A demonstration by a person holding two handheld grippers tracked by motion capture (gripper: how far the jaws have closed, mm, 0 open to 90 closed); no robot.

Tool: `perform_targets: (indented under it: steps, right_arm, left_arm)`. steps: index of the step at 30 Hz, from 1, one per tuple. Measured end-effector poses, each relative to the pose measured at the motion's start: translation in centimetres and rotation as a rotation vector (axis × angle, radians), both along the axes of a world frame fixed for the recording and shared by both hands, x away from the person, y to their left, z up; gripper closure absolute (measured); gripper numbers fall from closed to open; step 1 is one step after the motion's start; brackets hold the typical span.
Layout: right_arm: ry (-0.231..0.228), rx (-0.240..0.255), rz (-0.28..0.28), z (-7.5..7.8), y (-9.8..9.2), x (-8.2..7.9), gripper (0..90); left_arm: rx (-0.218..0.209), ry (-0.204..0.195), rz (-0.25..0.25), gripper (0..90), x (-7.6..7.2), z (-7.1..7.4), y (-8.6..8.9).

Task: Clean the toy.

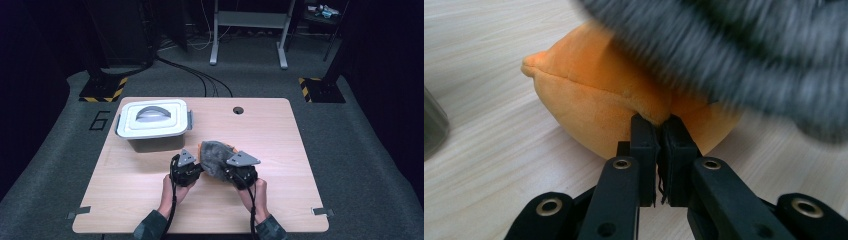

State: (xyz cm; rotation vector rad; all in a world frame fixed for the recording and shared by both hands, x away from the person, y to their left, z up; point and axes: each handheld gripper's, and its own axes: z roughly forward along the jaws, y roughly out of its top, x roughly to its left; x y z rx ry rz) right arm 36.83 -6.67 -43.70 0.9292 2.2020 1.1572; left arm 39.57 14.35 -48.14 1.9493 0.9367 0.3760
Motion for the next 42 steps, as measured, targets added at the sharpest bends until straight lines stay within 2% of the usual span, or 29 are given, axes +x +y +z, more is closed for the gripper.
perform_targets:
  steps: [3, 5, 8, 12, 13, 17, 19, 23, 29, 35, 38, 42]
  right_arm:
    - [0.001, -0.057, 0.024, -0.5, 1.7, 0.0, 82.4]
    - [0.015, -0.079, 0.016, -1.0, 2.1, 0.2, 82.8]
    - [0.028, -0.063, 0.01, -1.4, 1.6, 0.5, 83.2]
    - [0.023, -0.061, -0.008, -1.4, 0.7, 0.6, 83.4]
    - [0.034, -0.058, -0.019, -1.3, 0.4, 0.6, 83.4]
    - [0.03, -0.054, -0.057, -1.6, -1.1, 1.1, 83.7]
    - [0.055, -0.026, -0.08, -1.9, -2.0, 1.4, 83.7]
    - [0.083, 0.001, -0.106, -2.4, -3.5, 2.1, 83.9]
    - [0.113, 0.011, -0.161, -2.9, -5.2, 3.1, 83.9]
    - [0.161, 0.003, -0.22, -4.4, -6.8, 4.6, 84.2]
    - [0.171, 0.008, -0.221, -4.4, -7.1, 4.7, 84.2]
    - [0.137, 0.063, -0.183, -3.0, -6.5, 3.3, 84.4]
  left_arm:
    - [0.014, -0.003, -0.002, 85.8, 0.1, 0.1, 0.1]
    - [0.01, 0.002, 0.002, 86.1, 0.1, 0.1, 0.1]
    - [0.004, 0.0, 0.002, 86.4, 0.1, 0.0, 0.2]
    - [-0.001, -0.002, 0.003, 86.4, 0.1, 0.0, 0.1]
    - [-0.004, -0.001, 0.004, 86.4, 0.2, 0.0, 0.1]
    - [0.0, 0.009, -0.002, 86.4, 0.2, -0.1, 0.1]
    - [-0.002, 0.009, -0.005, 86.4, 0.3, -0.2, 0.1]
    - [0.003, 0.007, -0.007, 86.4, 0.2, -0.1, 0.0]
    - [0.003, 0.009, -0.006, 86.4, 0.3, -0.2, 0.2]
    - [0.005, 0.01, -0.009, 86.4, 0.3, -0.2, 0.2]
    - [0.007, 0.007, -0.009, 86.4, 0.3, -0.2, 0.2]
    - [-0.001, 0.012, -0.002, 86.4, 0.3, -0.2, 0.4]
